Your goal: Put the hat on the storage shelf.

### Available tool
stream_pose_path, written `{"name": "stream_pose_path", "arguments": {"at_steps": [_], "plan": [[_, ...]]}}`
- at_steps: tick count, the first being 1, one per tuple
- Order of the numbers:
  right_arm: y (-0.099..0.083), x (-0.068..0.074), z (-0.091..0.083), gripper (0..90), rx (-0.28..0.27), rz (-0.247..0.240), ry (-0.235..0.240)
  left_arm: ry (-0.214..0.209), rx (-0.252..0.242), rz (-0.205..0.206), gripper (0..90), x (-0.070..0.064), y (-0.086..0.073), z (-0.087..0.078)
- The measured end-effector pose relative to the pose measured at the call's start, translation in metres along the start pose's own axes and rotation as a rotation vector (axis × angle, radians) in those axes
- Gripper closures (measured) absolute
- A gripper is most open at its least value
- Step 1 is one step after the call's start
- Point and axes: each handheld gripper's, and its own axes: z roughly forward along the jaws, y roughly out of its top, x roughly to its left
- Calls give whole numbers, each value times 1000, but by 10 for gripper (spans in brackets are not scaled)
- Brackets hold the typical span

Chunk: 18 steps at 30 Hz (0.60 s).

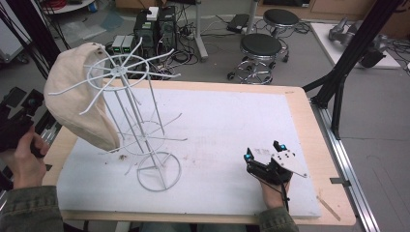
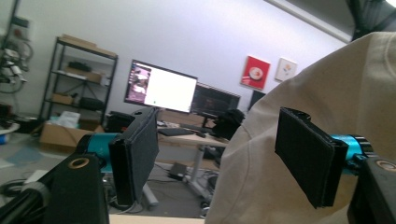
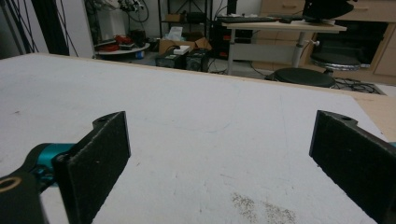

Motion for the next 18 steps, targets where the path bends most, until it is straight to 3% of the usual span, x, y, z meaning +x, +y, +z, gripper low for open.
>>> {"name": "stream_pose_path", "arguments": {"at_steps": [1,5,7,12,13,18], "plan": [[0,0,0,41,3,4,-3,33,-1,17,284,0,-2,-2],[0,0,-1,42,4,4,-5,76,0,38,249,0,-6,-5],[0,0,-1,42,4,4,-6,131,16,79,234,-1,-11,-7],[0,0,-1,42,7,8,-11,160,42,121,204,-2,-21,-8],[0,-1,-1,42,5,4,-11,173,53,148,198,-4,-25,-8],[0,0,-1,42,6,4,-8,188,68,171,188,-7,-34,-6]]}}
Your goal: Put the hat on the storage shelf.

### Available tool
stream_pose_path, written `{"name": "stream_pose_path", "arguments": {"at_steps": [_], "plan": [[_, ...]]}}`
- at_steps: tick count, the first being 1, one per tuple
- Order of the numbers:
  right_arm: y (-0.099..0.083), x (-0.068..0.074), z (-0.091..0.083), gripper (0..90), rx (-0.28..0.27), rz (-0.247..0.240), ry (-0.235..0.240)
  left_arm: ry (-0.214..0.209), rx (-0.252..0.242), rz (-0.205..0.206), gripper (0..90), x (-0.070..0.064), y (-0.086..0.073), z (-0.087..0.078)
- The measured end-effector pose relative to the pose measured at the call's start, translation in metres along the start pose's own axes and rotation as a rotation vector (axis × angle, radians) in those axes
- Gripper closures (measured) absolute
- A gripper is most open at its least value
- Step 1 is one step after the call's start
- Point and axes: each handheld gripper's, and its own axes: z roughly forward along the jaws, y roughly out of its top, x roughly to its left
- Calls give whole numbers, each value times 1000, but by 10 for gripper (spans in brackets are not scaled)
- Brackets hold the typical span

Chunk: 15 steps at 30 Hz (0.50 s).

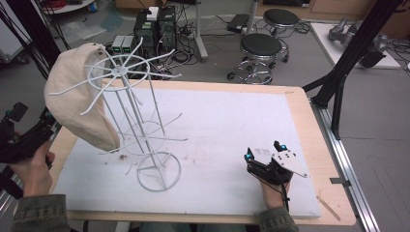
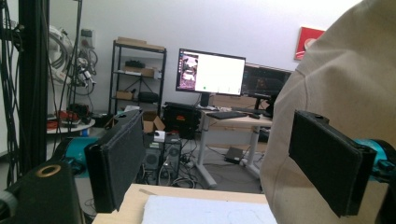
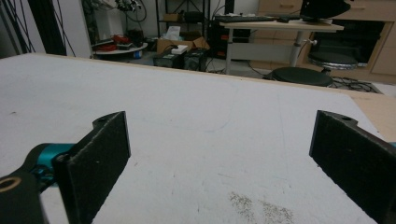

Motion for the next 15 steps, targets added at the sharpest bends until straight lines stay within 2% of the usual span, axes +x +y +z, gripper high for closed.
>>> {"name": "stream_pose_path", "arguments": {"at_steps": [5,6,8,13,15], "plan": [[0,0,0,42,-1,0,-2,12,1,9,187,-3,-7,-2],[0,0,0,42,-1,1,-2,21,13,32,186,-6,-11,-3],[0,0,0,42,2,3,-1,31,36,43,186,-7,-16,-3],[0,0,-1,42,-2,1,-6,29,69,32,200,-7,-33,-5],[0,0,-1,41,-3,6,-8,39,84,34,200,-7,-41,-6]]}}
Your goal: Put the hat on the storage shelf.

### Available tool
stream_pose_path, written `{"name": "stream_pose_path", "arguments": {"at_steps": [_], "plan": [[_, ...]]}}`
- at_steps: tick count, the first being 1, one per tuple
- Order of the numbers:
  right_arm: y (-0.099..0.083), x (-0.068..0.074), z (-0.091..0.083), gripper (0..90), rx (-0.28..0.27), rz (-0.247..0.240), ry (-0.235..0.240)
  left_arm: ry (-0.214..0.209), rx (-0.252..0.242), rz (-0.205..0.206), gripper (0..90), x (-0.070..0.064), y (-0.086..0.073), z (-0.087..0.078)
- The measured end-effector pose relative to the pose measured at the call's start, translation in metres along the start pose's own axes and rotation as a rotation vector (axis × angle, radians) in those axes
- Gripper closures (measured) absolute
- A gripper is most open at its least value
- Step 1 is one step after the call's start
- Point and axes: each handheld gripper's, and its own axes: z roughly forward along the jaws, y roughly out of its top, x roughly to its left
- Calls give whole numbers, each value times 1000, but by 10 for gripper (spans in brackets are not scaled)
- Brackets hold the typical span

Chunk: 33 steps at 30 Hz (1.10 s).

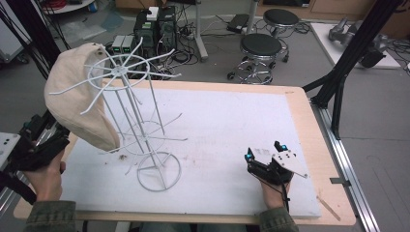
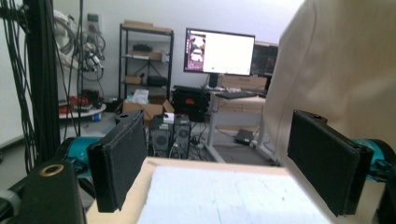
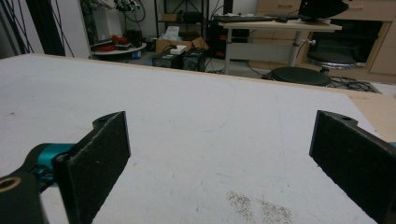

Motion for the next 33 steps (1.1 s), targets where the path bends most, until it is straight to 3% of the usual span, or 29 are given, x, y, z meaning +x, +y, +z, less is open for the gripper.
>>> {"name": "stream_pose_path", "arguments": {"at_steps": [6,11,18,22,33], "plan": [[0,0,-1,41,-4,0,-16,7,24,2,195,1,-16,-3],[0,0,-2,41,-7,-5,-28,24,39,51,194,0,-36,-7],[1,0,-4,41,-15,-6,-33,30,93,63,190,3,-58,-6],[1,0,-5,41,-12,-6,-36,24,101,59,188,3,-65,-6],[0,1,-8,41,-18,-7,-52,-2,131,97,181,-1,-84,-9]]}}
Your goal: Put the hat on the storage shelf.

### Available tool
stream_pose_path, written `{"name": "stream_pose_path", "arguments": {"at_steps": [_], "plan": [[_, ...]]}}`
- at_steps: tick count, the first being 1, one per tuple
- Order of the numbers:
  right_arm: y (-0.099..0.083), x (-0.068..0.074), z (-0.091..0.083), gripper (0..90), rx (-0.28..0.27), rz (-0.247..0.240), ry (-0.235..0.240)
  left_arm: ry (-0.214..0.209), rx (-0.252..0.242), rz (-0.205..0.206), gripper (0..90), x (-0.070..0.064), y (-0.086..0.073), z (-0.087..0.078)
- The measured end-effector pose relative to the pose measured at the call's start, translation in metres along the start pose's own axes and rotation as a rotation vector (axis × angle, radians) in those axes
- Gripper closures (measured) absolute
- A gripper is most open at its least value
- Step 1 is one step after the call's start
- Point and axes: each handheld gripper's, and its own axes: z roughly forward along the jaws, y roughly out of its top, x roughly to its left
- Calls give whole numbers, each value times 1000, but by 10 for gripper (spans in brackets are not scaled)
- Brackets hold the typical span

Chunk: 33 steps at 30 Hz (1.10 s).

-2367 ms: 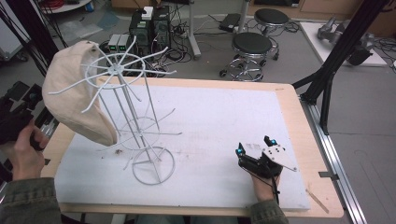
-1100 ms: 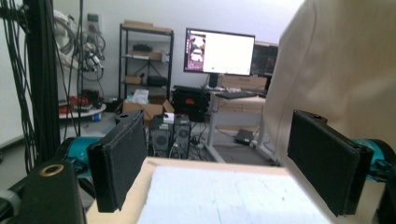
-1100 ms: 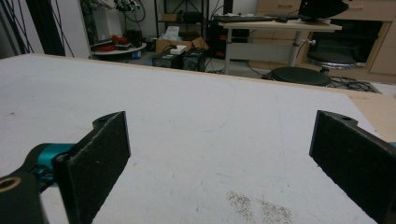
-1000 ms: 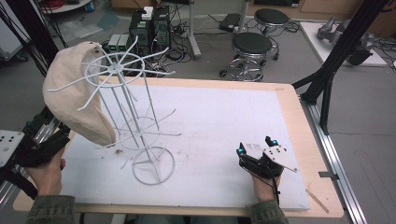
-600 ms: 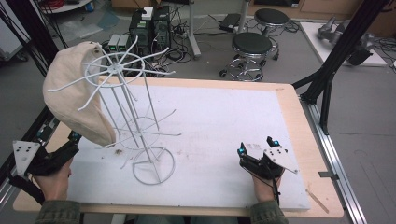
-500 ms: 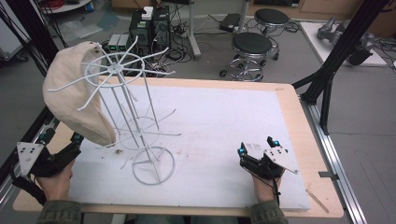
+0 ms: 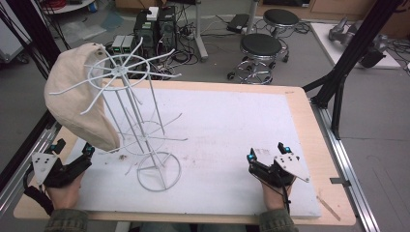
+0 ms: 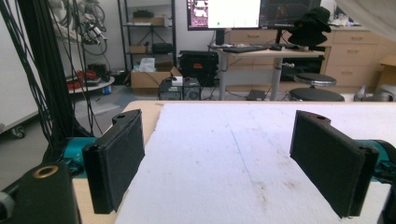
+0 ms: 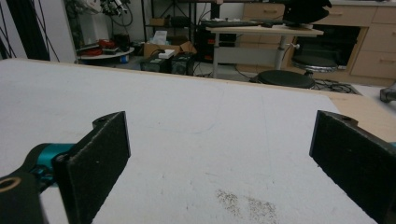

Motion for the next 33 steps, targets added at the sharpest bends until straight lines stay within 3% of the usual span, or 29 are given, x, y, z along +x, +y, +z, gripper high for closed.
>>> {"name": "stream_pose_path", "arguments": {"at_steps": [10,19,25,33], "plan": [[-1,-1,0,41,9,13,10,-13,33,0,179,-2,-9,-5],[-2,-3,0,41,16,14,19,-23,32,-1,179,-5,-9,-4],[-2,-2,0,41,22,17,26,-10,19,-30,180,-1,-8,-5],[-2,-2,1,42,23,17,28,-38,16,-31,180,-3,-8,-5]]}}
